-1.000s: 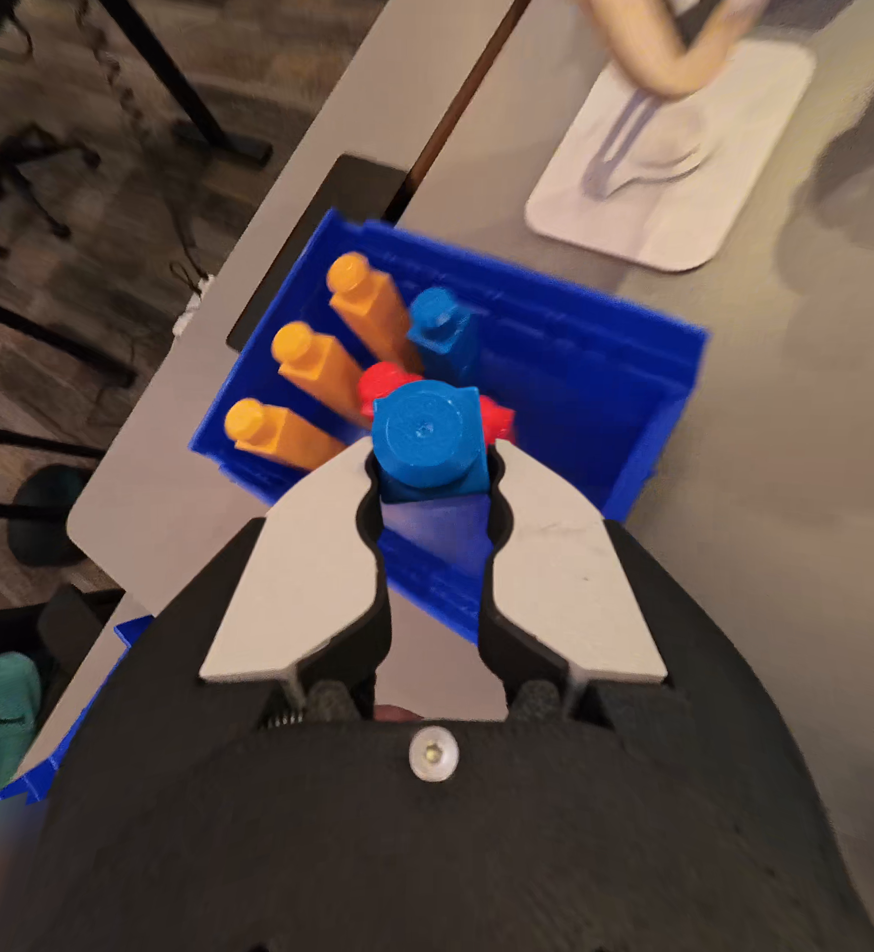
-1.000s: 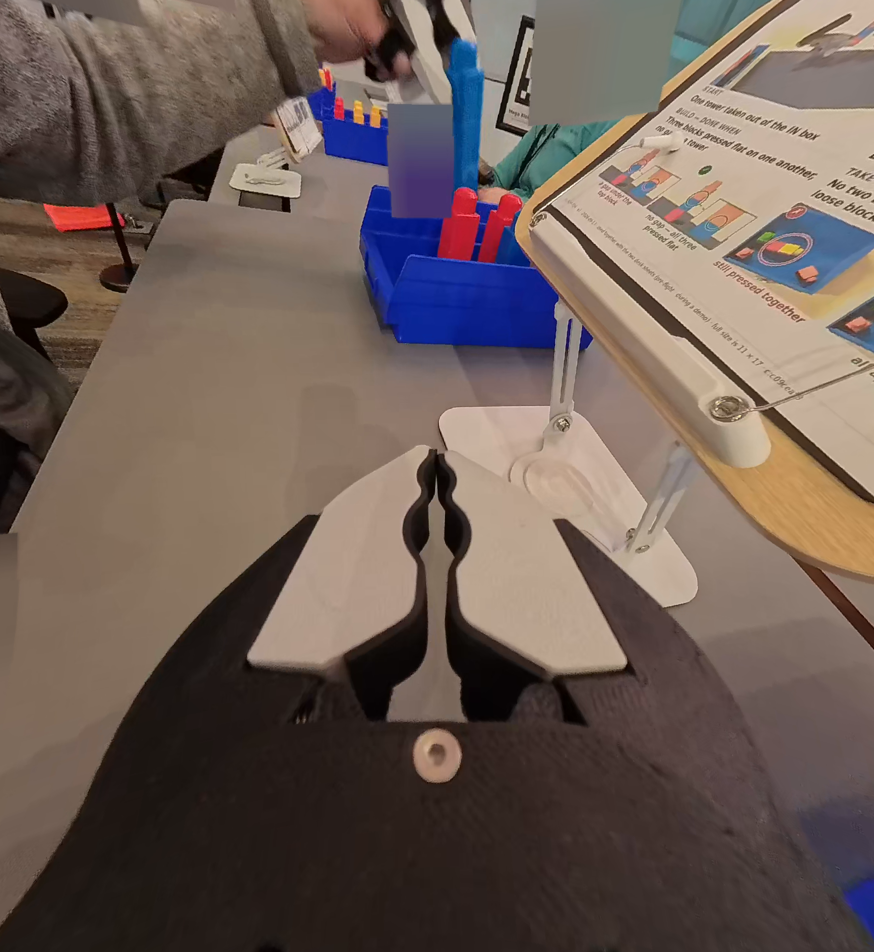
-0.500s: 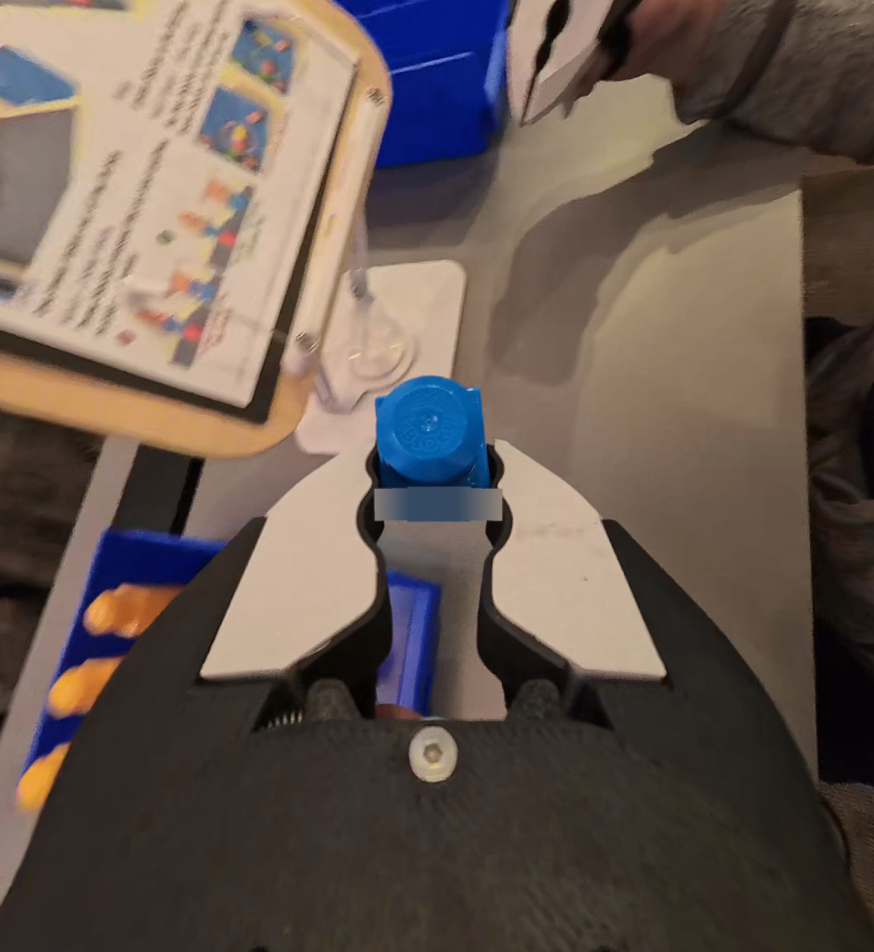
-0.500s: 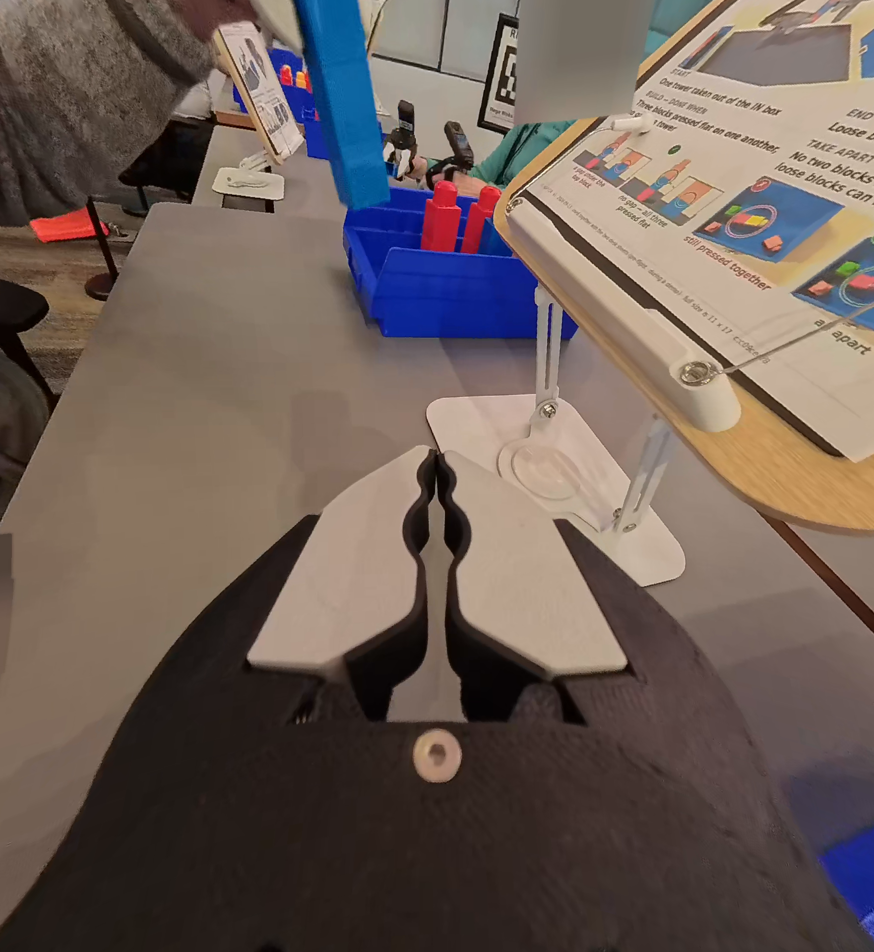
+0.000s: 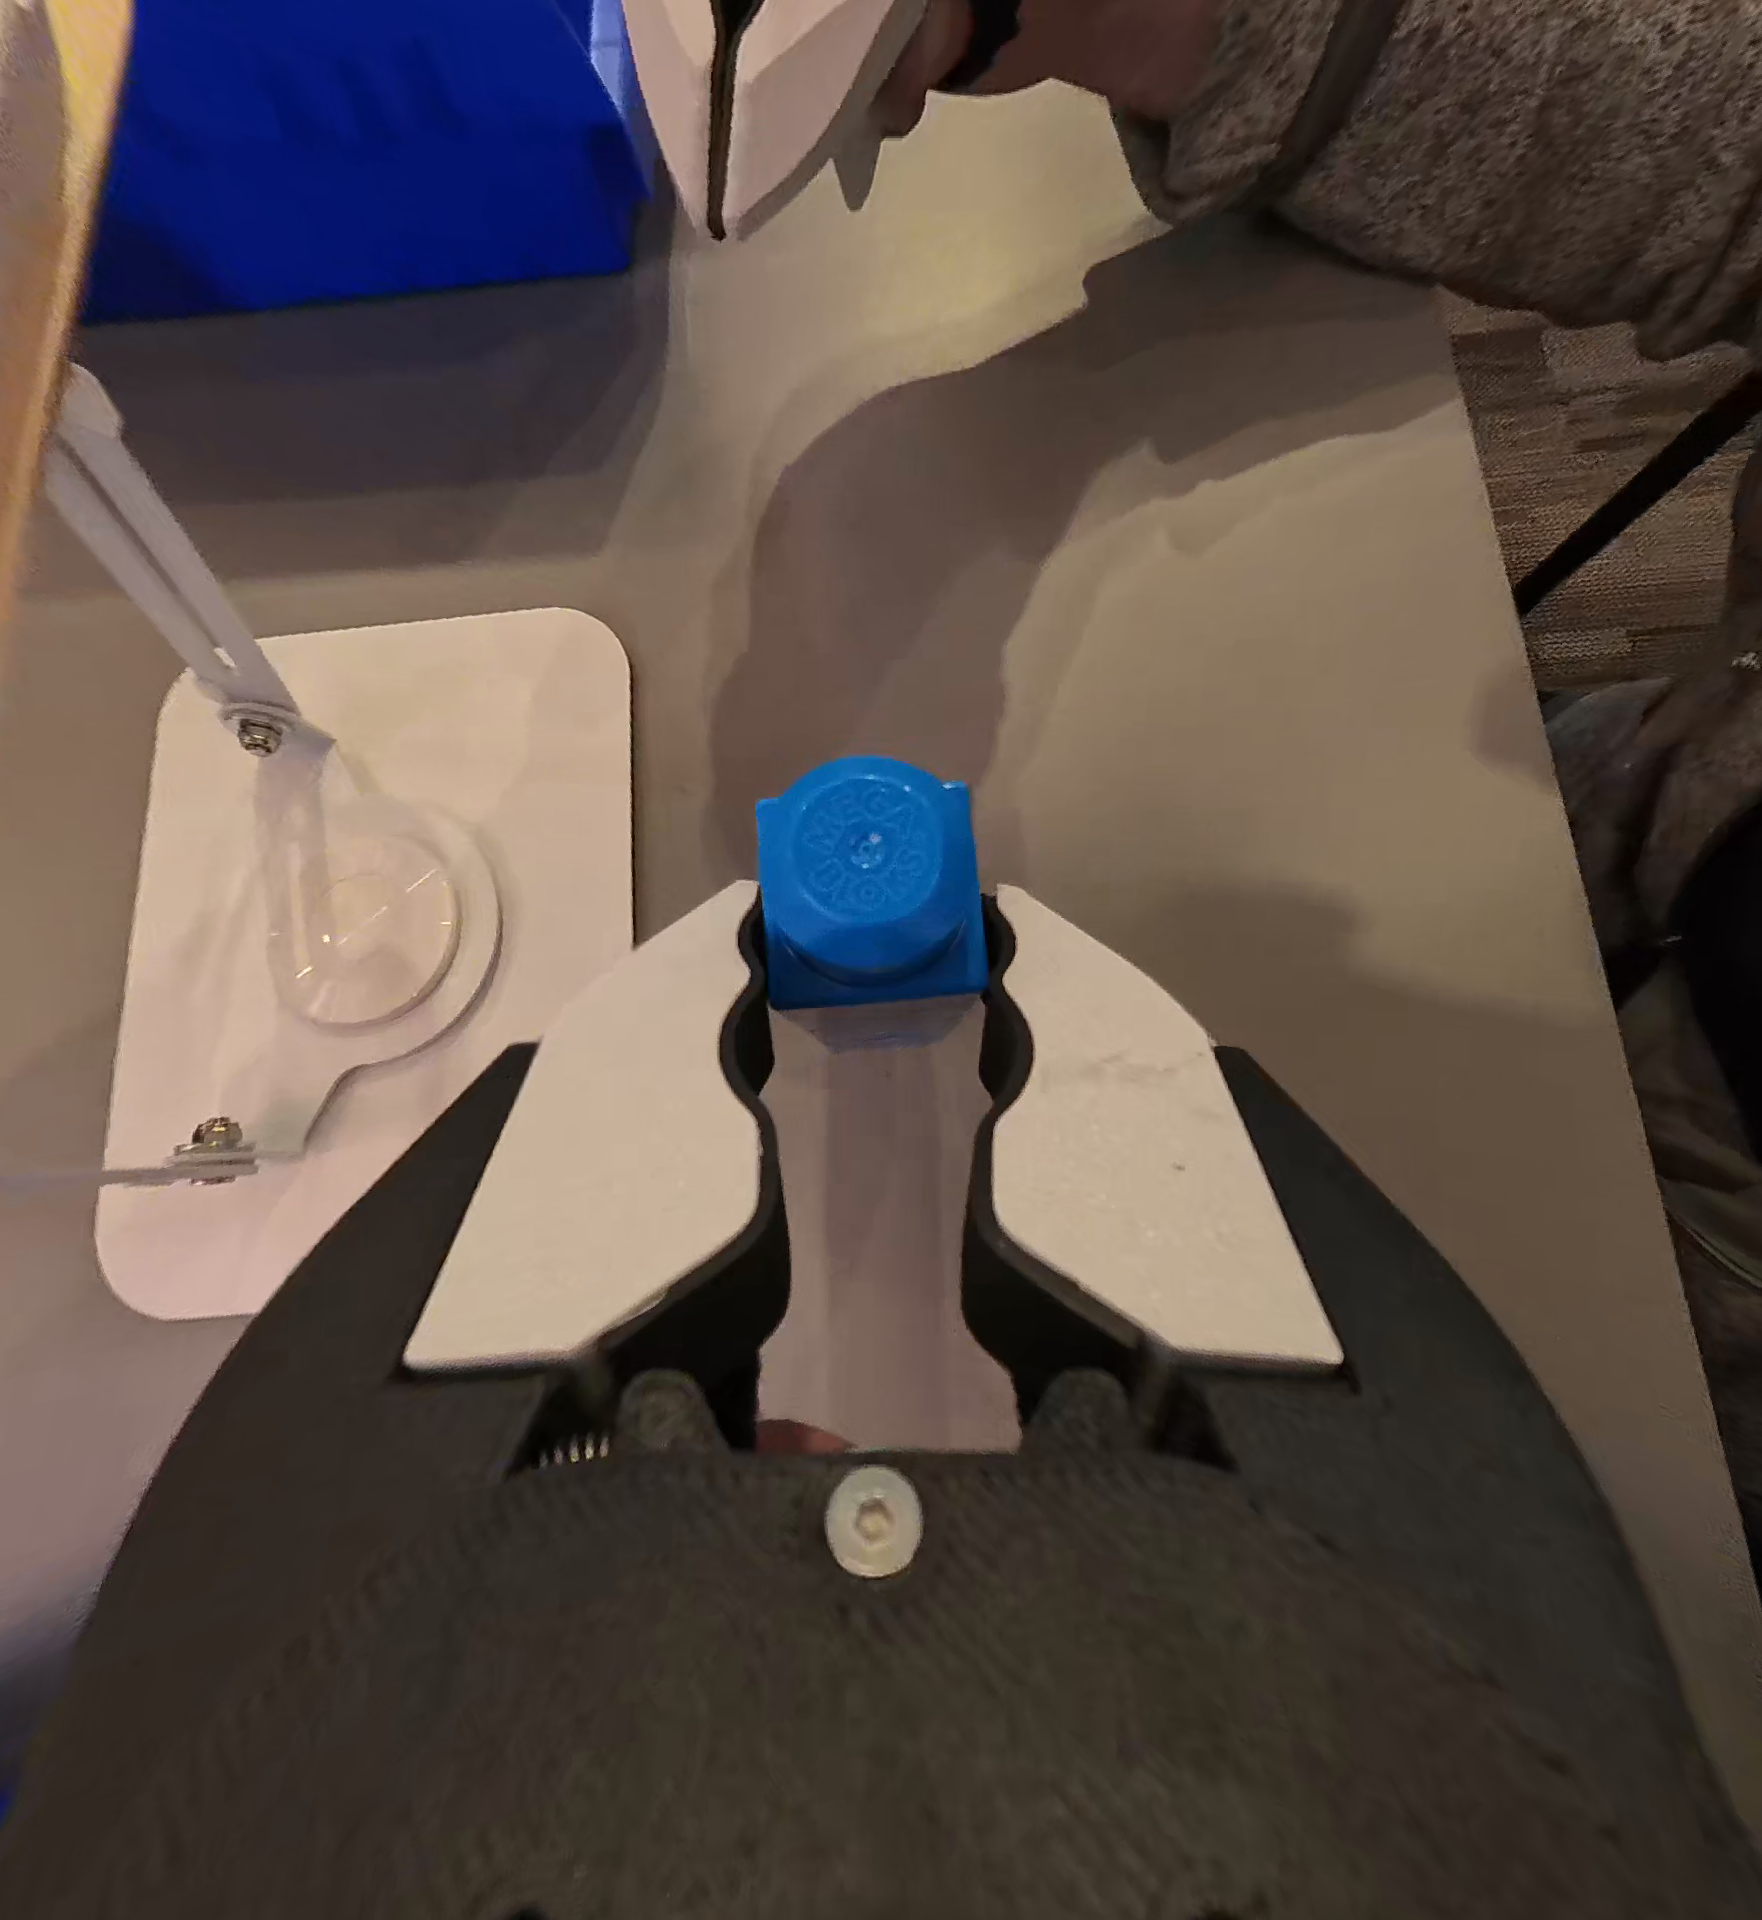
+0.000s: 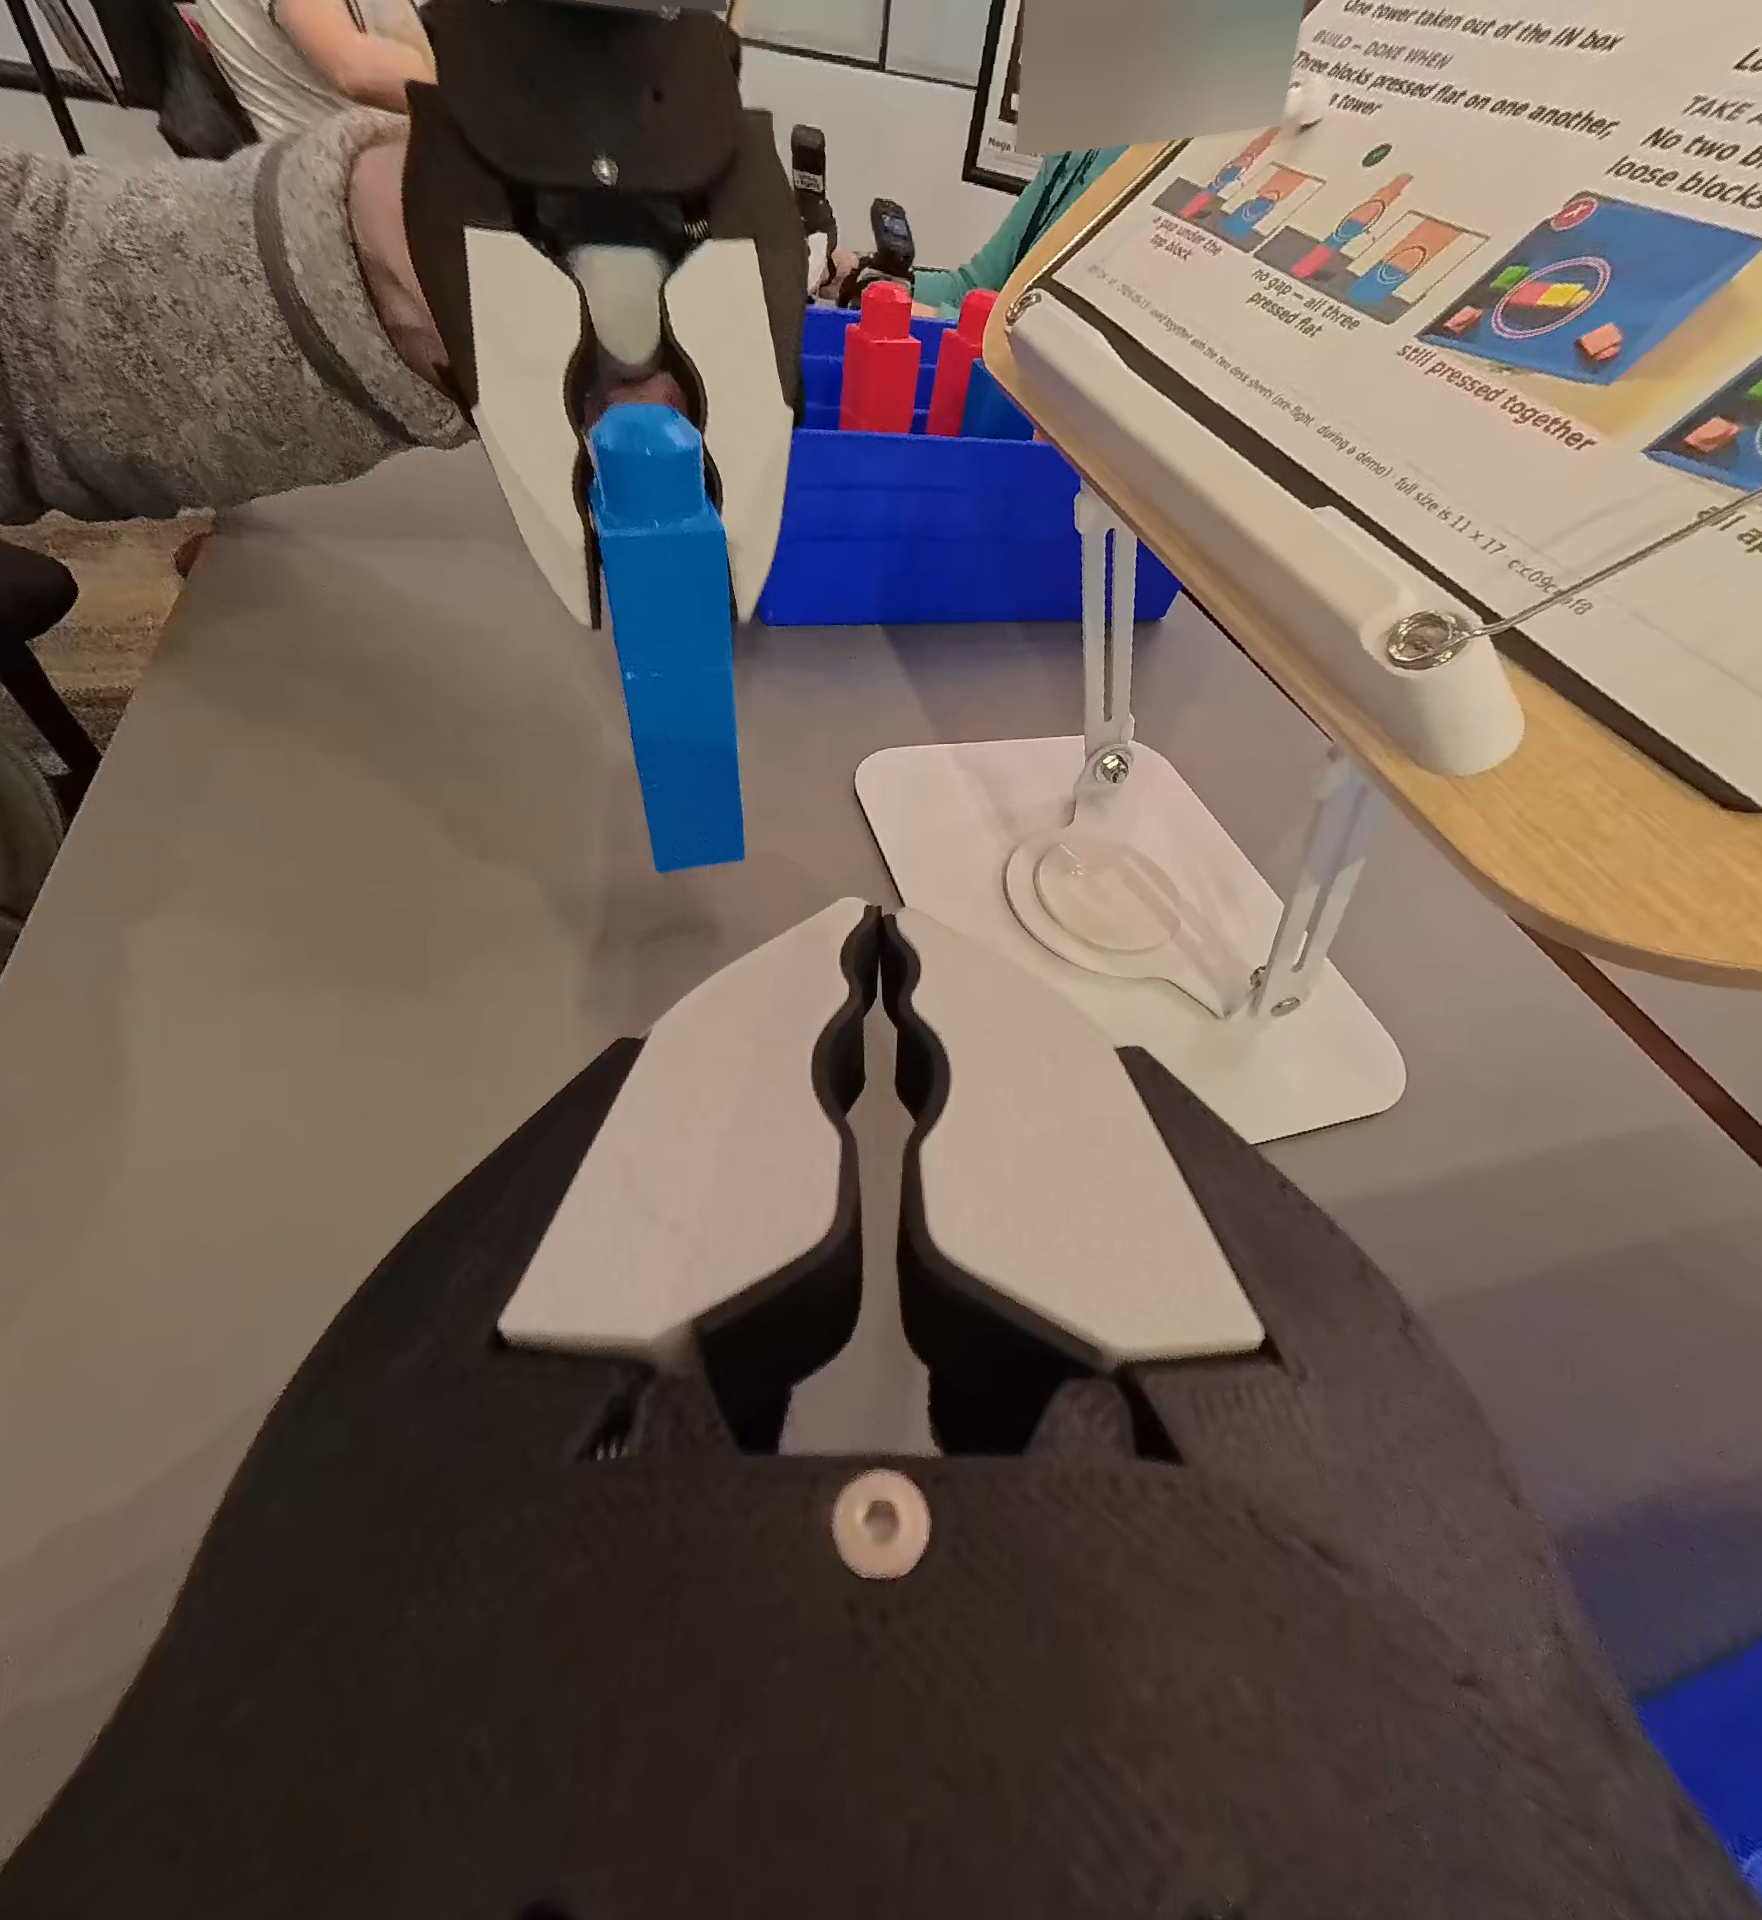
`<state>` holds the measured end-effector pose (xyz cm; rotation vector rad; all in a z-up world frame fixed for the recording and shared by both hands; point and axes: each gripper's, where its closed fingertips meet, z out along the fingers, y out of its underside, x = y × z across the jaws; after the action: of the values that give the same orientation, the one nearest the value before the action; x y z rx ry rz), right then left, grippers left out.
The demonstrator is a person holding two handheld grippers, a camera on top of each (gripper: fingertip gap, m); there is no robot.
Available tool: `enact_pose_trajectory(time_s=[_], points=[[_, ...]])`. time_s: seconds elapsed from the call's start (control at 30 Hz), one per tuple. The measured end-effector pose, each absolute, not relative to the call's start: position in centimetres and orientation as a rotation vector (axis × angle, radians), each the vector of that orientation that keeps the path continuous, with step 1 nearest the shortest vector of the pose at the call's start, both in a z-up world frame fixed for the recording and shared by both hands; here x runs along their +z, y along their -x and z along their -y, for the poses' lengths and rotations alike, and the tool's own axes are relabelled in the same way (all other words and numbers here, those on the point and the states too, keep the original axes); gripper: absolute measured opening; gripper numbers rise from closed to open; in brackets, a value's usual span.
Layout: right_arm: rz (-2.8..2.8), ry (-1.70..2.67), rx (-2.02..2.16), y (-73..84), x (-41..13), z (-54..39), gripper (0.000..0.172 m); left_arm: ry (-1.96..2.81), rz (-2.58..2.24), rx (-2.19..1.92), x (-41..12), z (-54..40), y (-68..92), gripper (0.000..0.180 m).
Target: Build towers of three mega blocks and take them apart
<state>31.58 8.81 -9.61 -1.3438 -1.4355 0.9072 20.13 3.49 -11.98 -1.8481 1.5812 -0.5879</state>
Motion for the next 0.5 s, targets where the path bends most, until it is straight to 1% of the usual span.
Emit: enact_pose_trajectory(time_s=[0.3, 0.5], points=[[1.448, 1.348, 0.907, -31.4, -9.9, -8.7, 0.0, 1.872, -1.612, -0.619, -14.4, -4.0, -21.0, 0.037], [1.458, 1.354, 0.9, -31.2, -10.2, -8.7, 0.0, 1.845, -1.615, -0.681, -14.4, -3.6, -21.3, 0.037]])
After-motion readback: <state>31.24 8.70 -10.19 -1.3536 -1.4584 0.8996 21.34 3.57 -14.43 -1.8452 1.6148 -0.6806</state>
